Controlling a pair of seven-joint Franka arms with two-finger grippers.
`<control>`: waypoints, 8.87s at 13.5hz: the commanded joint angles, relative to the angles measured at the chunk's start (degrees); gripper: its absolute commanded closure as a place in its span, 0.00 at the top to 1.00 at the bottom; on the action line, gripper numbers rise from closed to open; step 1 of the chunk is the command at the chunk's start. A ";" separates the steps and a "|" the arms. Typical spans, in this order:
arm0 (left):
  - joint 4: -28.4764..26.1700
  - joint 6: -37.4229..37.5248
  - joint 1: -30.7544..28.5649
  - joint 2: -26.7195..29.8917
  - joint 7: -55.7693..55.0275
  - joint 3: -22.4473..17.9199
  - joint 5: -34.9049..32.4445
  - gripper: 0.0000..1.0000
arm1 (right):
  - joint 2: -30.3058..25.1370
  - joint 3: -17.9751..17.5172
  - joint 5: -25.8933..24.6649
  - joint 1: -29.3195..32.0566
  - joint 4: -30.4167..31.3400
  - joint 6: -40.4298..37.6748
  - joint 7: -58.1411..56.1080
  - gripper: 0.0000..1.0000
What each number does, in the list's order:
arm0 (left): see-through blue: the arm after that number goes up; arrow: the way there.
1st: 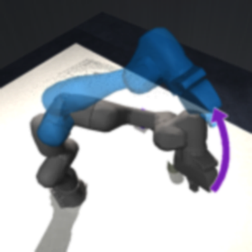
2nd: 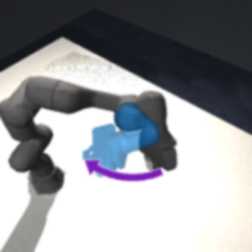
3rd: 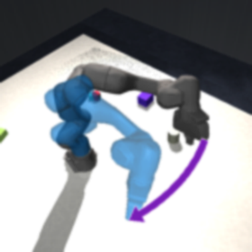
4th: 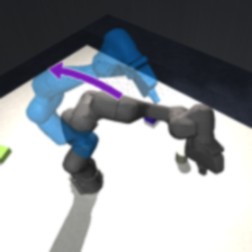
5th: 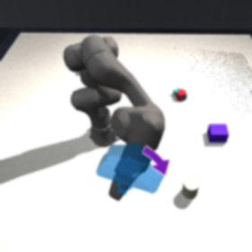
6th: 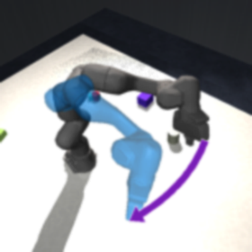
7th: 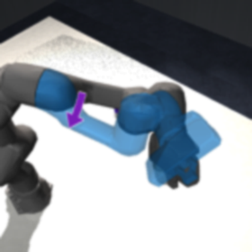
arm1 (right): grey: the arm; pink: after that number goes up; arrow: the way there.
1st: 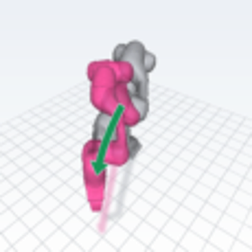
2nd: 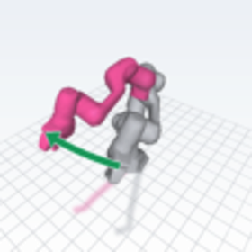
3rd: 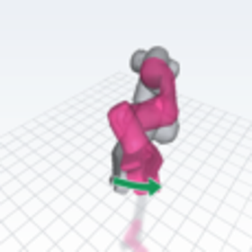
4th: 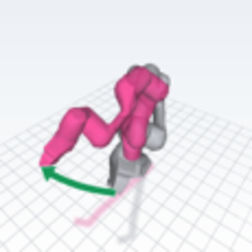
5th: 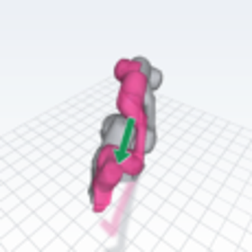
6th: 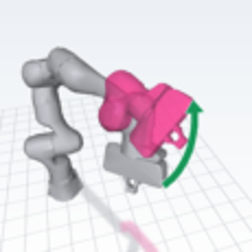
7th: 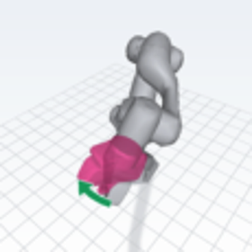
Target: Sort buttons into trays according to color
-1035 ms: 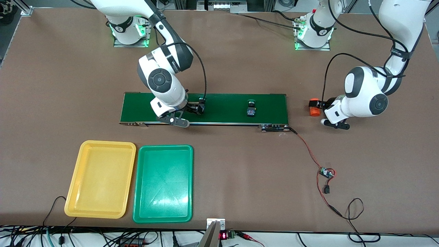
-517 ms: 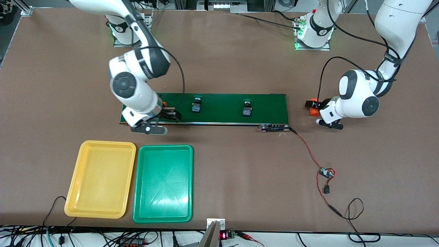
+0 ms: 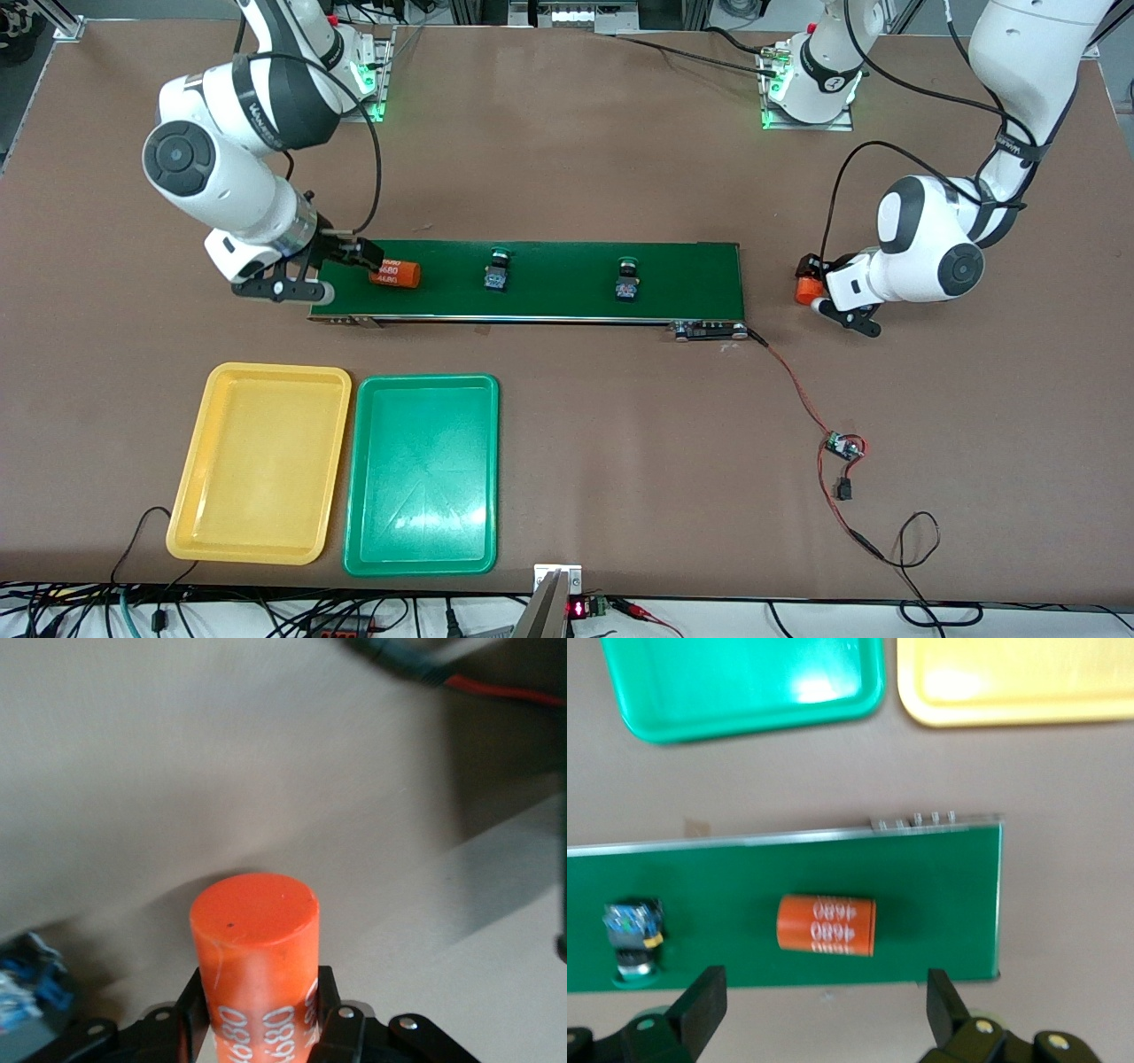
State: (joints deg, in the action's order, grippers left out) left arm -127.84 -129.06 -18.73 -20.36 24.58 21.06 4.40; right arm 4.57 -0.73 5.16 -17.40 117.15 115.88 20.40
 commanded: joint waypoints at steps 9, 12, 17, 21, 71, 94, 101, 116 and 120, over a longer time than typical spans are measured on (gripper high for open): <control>12.70 8.21 13.18 2.78 24.27 5.84 -4.66 0.00 | -3.79 -15.52 0.64 10.97 6.34 6.89 9.30 1.00; 13.93 8.03 17.40 1.64 28.76 5.84 -11.23 0.00 | -2.11 -15.53 0.55 10.80 6.42 7.95 12.37 1.00; 13.41 5.22 22.33 -2.49 28.59 5.75 -20.39 0.00 | 0.79 -15.53 0.55 10.89 6.43 10.06 17.29 1.00; 12.97 5.22 23.91 -2.93 27.98 5.75 -20.49 0.13 | 4.65 -15.62 -0.32 7.91 6.34 15.58 17.39 1.00; 7.52 8.82 10.64 5.68 -35.00 0.62 -4.49 0.00 | 51.50 -2.79 -7.71 5.00 -44.99 28.34 -6.96 0.45; 16.39 7.40 15.41 1.18 -43.30 5.75 -1.85 1.00 | 16.71 -6.03 -5.51 -3.08 -8.18 12.96 15.19 0.95; 14.46 11.99 -1.47 2.78 -32.85 4.00 -2.64 1.00 | 13.27 -8.85 -5.51 -4.57 5.36 28.60 15.72 0.95; 14.11 8.21 -24.34 -8.82 -22.39 3.38 -23.21 1.00 | 13.80 -8.50 -6.47 -3.61 0.04 23.89 13.87 0.23; 12.01 8.21 -26.36 -10.14 -20.45 3.38 -23.21 1.00 | 18.53 -6.32 -7.70 -2.56 -16.48 15.43 8.44 0.23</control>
State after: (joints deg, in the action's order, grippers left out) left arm -114.53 -120.75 -43.34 -30.20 2.14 23.57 -17.55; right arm 19.72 -8.14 -1.34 -20.75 108.68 134.55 31.79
